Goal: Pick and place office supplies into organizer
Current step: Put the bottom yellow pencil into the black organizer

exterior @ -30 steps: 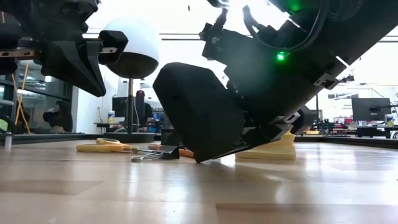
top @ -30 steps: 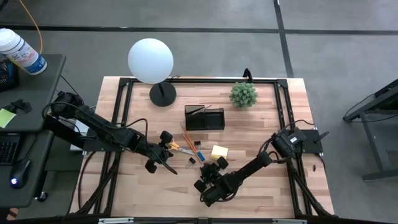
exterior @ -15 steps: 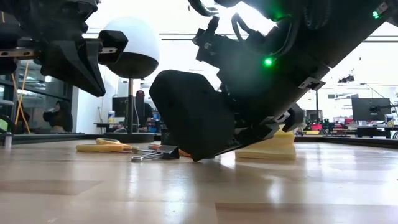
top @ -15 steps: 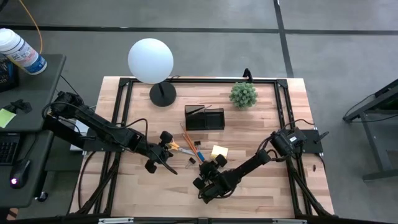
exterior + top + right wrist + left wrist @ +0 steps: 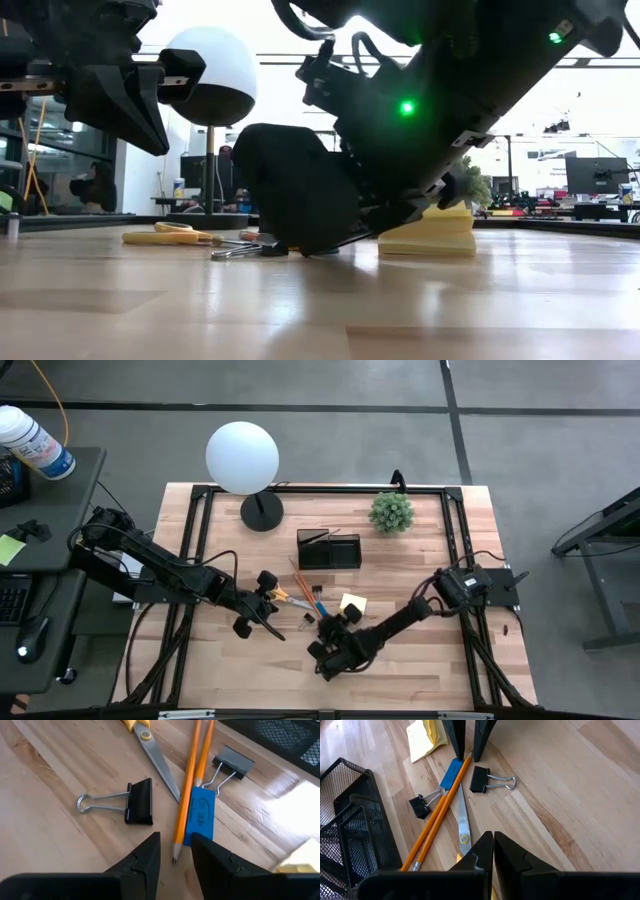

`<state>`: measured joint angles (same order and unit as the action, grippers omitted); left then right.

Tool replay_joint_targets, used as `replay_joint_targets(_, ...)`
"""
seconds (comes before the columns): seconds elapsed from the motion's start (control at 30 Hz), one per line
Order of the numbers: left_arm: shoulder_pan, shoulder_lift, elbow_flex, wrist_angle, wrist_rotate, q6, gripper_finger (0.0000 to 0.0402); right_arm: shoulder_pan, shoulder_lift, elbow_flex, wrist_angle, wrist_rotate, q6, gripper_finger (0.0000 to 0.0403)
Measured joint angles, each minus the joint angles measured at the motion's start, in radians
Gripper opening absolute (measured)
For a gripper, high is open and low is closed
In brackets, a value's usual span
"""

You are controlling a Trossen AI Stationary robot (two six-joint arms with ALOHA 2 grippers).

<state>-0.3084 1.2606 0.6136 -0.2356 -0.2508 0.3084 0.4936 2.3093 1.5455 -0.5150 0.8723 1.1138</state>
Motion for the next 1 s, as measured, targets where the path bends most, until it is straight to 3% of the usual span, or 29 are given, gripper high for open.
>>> replay_joint_targets(0.2,0.0,0.0,0.0,-0.002,0.0,0.0,0.0005,-0.014,-0.001,0.0,0.014,-0.029,-0.023,0.0097)
replay_joint_targets(0.47,0.0,0.0,0.0,-0.003,0.0,0.0,0.0005,-0.015,-0.001,0.001,0.016,-0.043,-0.023,0.0013)
replay_joint_targets(1.0,0.0,0.0,0.0,-0.076,0.0,-0.036,0.0005,-0.009,0.002,0.013,-0.012,0.01,-0.033,0.0005)
